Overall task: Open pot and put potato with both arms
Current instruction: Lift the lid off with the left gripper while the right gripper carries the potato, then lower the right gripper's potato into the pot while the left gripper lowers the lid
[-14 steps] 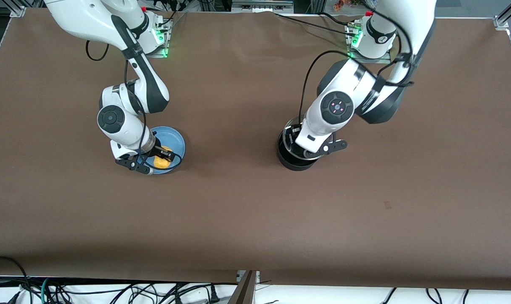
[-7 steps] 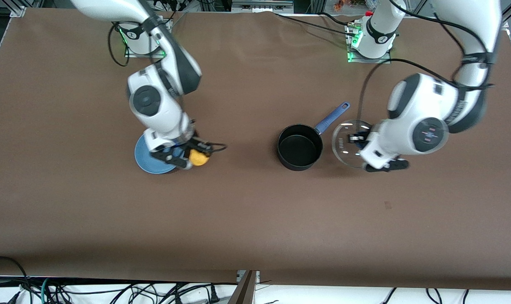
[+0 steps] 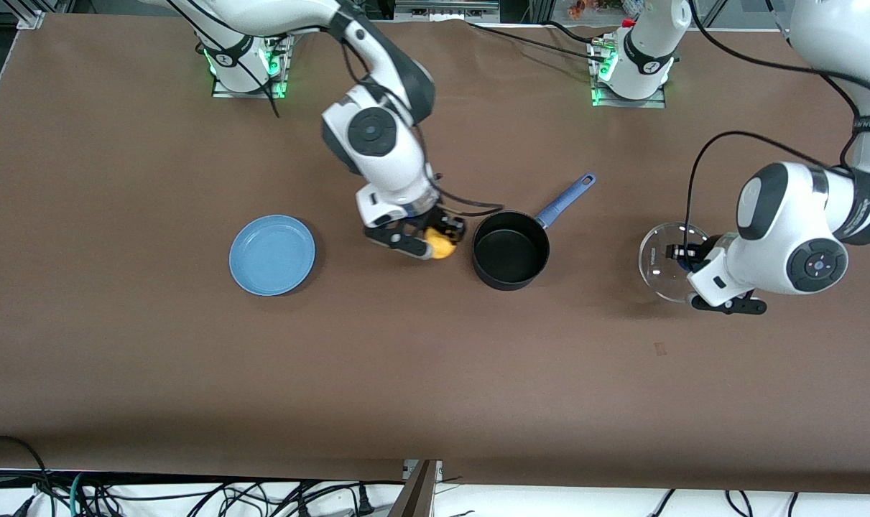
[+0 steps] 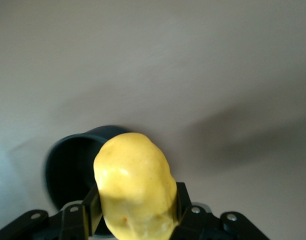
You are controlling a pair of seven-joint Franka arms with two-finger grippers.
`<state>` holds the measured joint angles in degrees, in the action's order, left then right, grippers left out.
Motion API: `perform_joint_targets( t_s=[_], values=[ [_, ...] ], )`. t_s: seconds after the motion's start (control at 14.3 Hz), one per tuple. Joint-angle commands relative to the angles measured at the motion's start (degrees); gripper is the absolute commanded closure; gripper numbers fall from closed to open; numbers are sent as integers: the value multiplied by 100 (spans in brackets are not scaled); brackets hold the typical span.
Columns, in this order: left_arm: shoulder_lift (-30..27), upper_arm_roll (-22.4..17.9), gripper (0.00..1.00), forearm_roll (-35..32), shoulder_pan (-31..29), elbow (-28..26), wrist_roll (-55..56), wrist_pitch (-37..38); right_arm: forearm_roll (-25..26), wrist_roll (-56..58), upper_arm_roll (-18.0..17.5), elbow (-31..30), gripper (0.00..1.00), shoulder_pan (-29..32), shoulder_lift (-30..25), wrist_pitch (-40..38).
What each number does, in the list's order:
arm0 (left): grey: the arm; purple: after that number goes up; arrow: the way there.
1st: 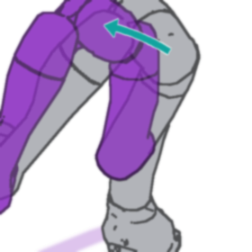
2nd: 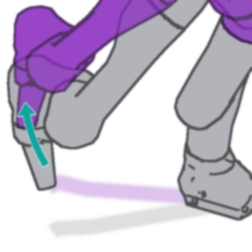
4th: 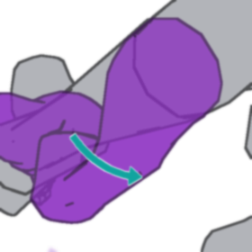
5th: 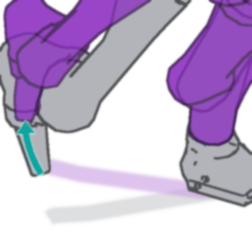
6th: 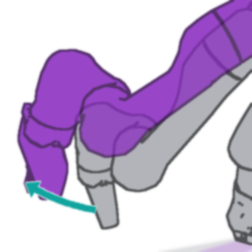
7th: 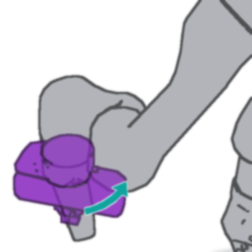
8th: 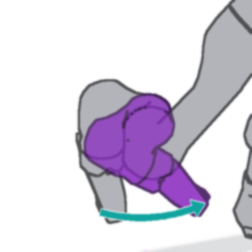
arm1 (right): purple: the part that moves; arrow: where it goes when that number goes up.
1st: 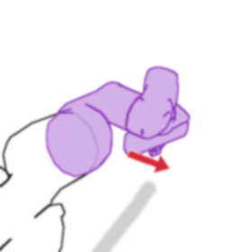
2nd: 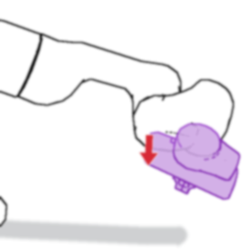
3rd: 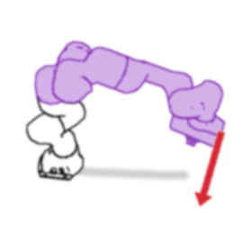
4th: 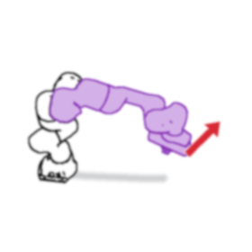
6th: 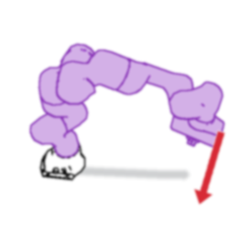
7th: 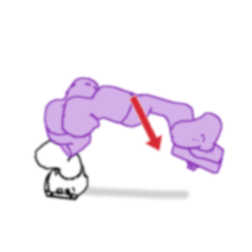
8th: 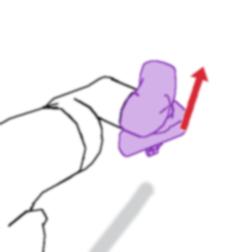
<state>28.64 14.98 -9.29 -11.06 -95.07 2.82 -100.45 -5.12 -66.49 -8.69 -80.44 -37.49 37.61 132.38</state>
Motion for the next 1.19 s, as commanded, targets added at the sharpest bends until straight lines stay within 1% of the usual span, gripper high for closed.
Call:
perform_joint_targets(
  t_s=[0.0,0.14,0.28,0.42,0.63,0.7,0.77,0.84,1.05,1.12],
  values=[
    [387,84,100,-353,-37,42,-124,-377,-77,-425,34,670,62,-310,597,689],
    [624,84,100,-451,-133,42,-133,-711,-77,-487,34,679,62,-468,747,1078],
    [791,84,100,-486,-291,50,-273,-1019,-77,-514,34,679,62,-636,879,1272],
    [976,84,100,-486,-301,68,-282,-1388,-77,-514,34,679,61,-724,1063,1605],
    [986,84,100,-477,-310,68,-282,-1425,-77,-697,34,679,61,-899,1335,1957],
    [977,84,67,-477,-301,77,-265,-1399,-77,-751,34,679,60,-944,1380,2002],
    [977,76,27,-477,-249,85,-247,-1346,-77,-751,34,670,60,-953,1380,1993],
    [968,84,0,-486,-300,103,-264,-1311,-77,-743,34,670,60,-953,1380,1967],
    [898,84,0,-486,-274,138,-247,-1171,-68,-734,43,670,53,-935,1424,1976],
    [828,93,0,-468,-335,156,-282,-1066,-59,-690,60,670,10,-926,1442,1985]
  ],
)
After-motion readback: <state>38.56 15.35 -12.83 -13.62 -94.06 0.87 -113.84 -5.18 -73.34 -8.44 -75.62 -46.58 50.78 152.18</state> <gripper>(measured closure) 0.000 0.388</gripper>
